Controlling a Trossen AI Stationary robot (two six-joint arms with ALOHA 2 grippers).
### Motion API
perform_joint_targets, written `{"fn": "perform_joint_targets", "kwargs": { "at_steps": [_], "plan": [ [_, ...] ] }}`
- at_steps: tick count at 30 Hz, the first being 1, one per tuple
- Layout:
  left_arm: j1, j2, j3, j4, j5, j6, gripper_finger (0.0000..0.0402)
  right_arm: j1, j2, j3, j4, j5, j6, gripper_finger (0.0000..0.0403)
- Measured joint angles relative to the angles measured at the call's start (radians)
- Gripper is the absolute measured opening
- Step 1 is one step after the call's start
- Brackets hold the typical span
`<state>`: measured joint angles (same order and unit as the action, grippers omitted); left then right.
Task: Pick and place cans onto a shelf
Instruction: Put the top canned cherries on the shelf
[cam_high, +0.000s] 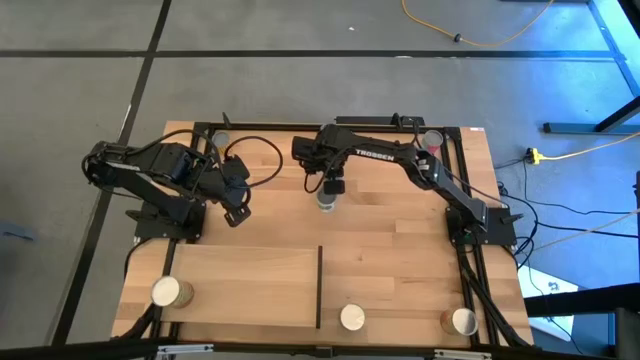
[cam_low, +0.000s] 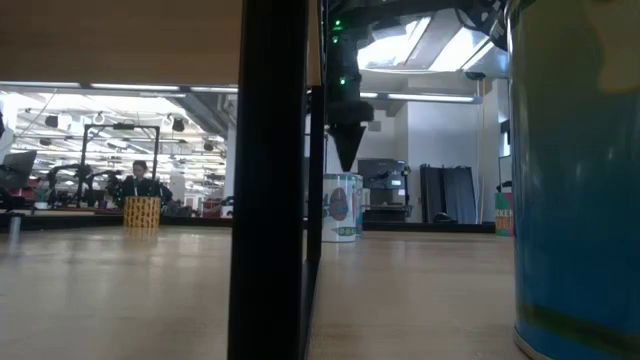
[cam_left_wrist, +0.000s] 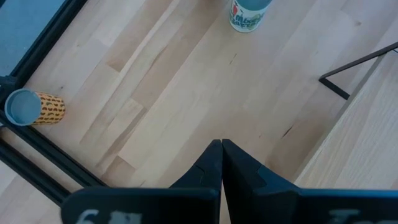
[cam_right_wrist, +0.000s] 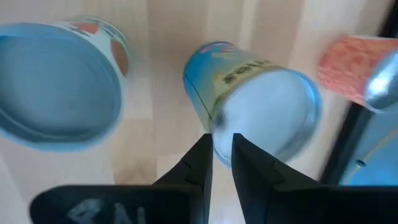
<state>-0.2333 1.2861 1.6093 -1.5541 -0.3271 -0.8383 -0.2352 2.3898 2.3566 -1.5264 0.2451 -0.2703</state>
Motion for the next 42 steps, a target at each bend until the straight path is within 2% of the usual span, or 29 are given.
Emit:
{"fn": "perform_joint_targets", "kwargs": {
  "at_steps": [7, 13, 16, 20, 25, 30, 32, 37, 42],
  "plan": [
    [0.000, 0.000, 0.000, 0.000, -0.020, 0.069, 0.0000, 0.007, -0.088, -0.001, 0.014, -0.011, 0.000, 0.0059],
    [0.004, 0.000, 0.000, 0.030, -0.121, 0.110, 0.0000, 0.017, -0.198, -0.001, 0.015, -0.011, 0.018, 0.0059],
    [0.037, 0.000, 0.000, 0.083, -0.119, 0.142, 0.0006, 0.022, -0.266, -0.001, 0.014, -0.011, 0.051, 0.0059],
    [0.122, 0.008, 0.000, 0.182, -0.115, 0.282, 0.0028, 0.025, -0.357, -0.001, 0.014, -0.011, 0.084, 0.0059],
    [0.259, 0.044, 0.000, 0.342, -0.041, 0.528, 0.0052, 0.025, -0.475, -0.001, -0.001, -0.011, 0.136, 0.0059],
    [0.382, 0.126, 0.001, 0.577, -0.014, 0.818, 0.0052, 0.025, -0.591, 0.000, -0.004, -0.011, 0.165, 0.0059],
    [0.421, 0.169, 0.001, 0.677, 0.045, 0.914, 0.0051, 0.023, -0.635, 0.000, -0.010, -0.011, 0.193, 0.0059],
    [0.477, 0.285, 0.001, 0.800, 0.247, 1.010, 0.0051, 0.022, -0.731, 0.000, -0.015, -0.010, 0.218, 0.0059],
    [0.481, 0.404, 0.001, 0.807, 0.286, 1.124, 0.0051, 0.022, -0.807, 0.000, -0.017, -0.010, 0.222, 0.0059]
  ]
}}
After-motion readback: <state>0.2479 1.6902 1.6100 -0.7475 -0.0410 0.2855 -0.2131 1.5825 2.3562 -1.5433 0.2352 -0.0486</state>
